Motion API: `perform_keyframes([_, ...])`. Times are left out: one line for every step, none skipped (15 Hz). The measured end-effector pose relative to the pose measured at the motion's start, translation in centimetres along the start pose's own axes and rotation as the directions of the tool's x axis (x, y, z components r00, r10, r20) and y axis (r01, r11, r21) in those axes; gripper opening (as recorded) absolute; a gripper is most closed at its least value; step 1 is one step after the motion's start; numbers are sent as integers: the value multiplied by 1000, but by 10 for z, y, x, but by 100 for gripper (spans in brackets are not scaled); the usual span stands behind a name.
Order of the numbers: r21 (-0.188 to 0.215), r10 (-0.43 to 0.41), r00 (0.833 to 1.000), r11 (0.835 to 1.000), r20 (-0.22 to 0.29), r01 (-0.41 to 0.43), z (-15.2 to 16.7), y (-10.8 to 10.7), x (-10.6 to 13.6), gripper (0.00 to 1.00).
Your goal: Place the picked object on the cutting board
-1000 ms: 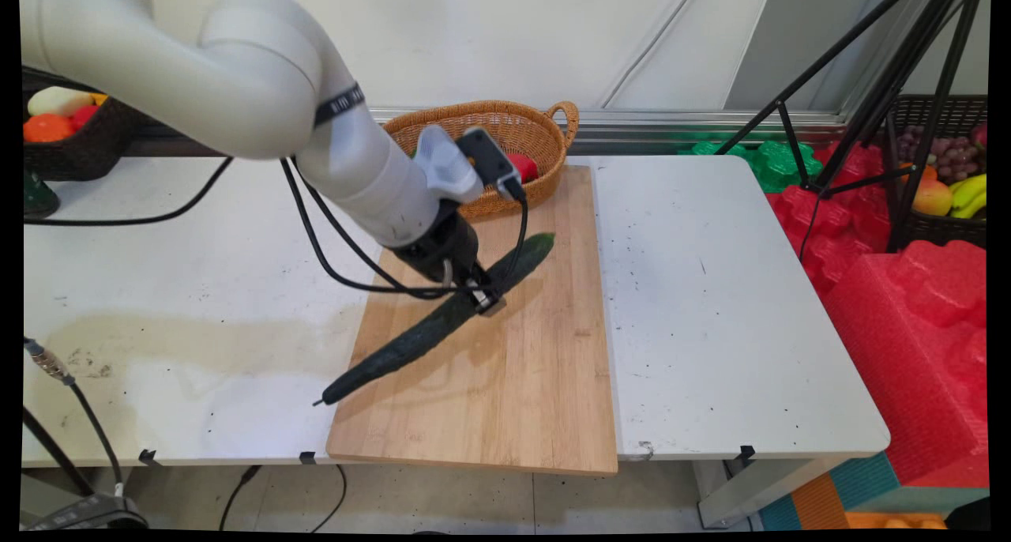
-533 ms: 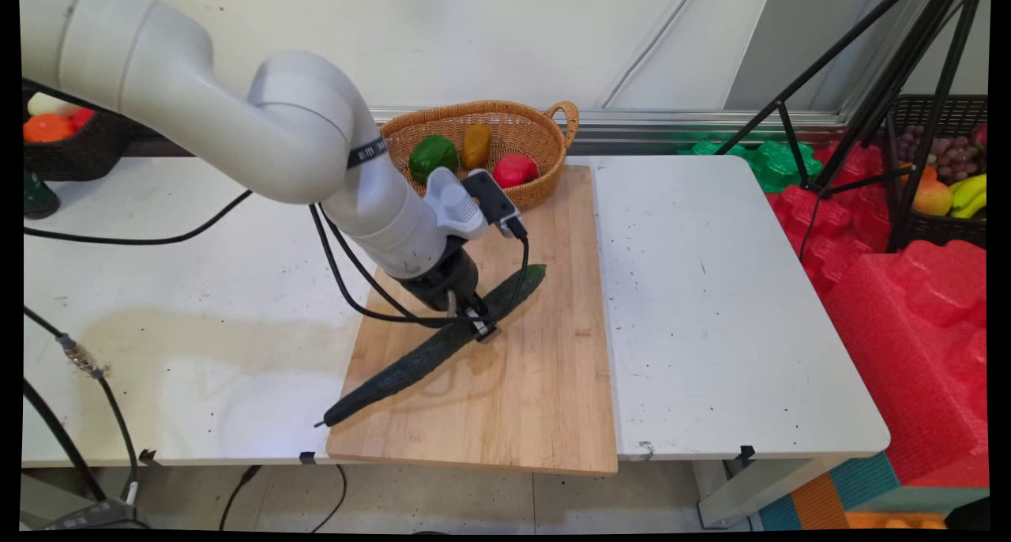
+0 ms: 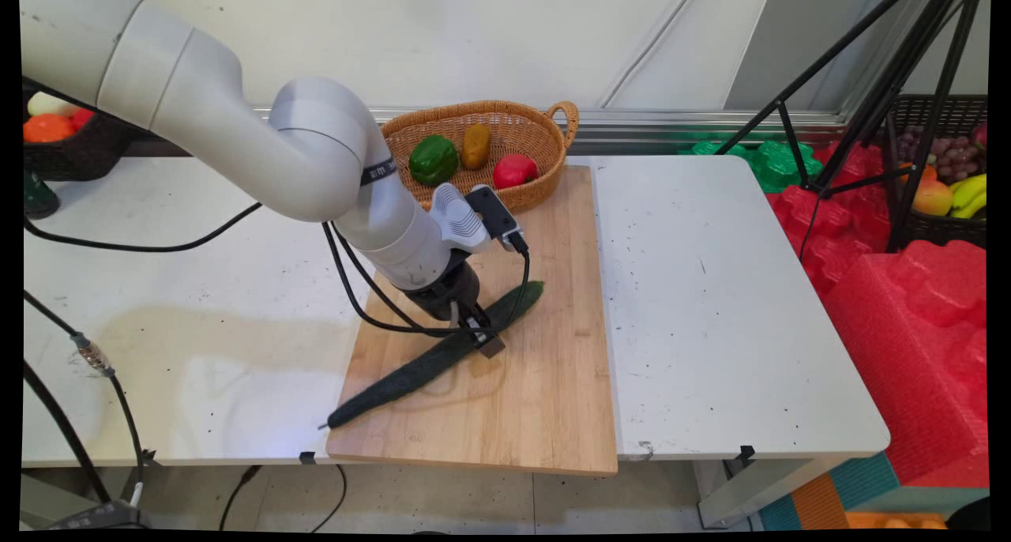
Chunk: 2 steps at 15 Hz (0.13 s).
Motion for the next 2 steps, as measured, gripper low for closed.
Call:
perform_keyframes([3,2,1000,1000,-2,-2,0,0,0,100])
perform_keyframes([6,6,1000,1000,-5,-6,0,-1,0,100])
